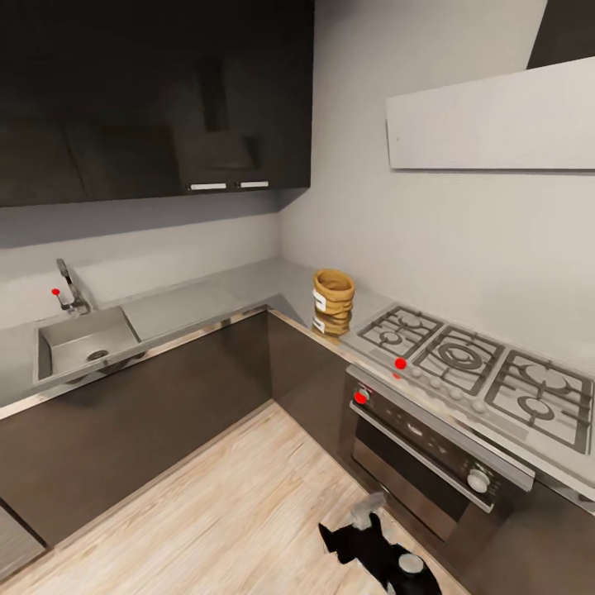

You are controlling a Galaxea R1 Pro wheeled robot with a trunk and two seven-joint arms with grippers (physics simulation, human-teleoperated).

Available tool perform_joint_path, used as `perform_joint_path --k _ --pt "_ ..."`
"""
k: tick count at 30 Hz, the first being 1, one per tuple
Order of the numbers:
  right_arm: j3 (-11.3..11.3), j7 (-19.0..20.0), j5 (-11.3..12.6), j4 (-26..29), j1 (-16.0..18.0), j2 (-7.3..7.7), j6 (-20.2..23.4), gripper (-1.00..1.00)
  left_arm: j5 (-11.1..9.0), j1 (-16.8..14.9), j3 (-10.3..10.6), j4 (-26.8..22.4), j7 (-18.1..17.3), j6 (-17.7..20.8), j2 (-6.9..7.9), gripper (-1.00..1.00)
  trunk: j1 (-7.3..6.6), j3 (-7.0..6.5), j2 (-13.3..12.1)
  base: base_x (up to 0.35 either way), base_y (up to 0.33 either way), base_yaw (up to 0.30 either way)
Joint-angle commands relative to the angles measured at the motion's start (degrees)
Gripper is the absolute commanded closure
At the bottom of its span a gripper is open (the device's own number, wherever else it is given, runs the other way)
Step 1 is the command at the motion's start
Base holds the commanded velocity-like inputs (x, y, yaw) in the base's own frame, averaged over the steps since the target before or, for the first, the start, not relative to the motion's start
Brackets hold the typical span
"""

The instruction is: In the kitchen, take the popcorn bag from the countertop, put it into the microwave, and heat it until the popcorn is cooked so the cooked popcorn ends up inside the bag.

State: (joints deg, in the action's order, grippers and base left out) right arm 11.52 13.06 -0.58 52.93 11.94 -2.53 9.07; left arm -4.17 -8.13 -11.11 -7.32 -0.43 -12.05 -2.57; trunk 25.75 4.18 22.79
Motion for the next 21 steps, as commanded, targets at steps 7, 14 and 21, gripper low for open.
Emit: perform_joint_path --k 7,14,21 --pt "0.88 -0.17 -0.06 28.04 20.6 -3.88 36.61 -1.0 -0.57 0.03 -0.21 0.03 0.24 -0.17 -0.15 -1.0 0.03 0.15 0.13 0.0 0.0 0.0" --pt "0.42 -0.28 0.38 21.69 45.54 -5.75 48.78 -1.0 -0.62 0.0 -0.13 0.07 0.25 -0.15 -0.21 -1.0 0.03 0.15 0.13 0.023 0.0 0.0" --pt "-8.74 -0.44 0.12 -2.72 59.53 -5.57 48.19 -1.0 -0.66 -0.07 -0.06 0.11 0.44 -0.1 -0.16 -1.0 0.03 0.15 0.13 0.309 0.0 0.0"
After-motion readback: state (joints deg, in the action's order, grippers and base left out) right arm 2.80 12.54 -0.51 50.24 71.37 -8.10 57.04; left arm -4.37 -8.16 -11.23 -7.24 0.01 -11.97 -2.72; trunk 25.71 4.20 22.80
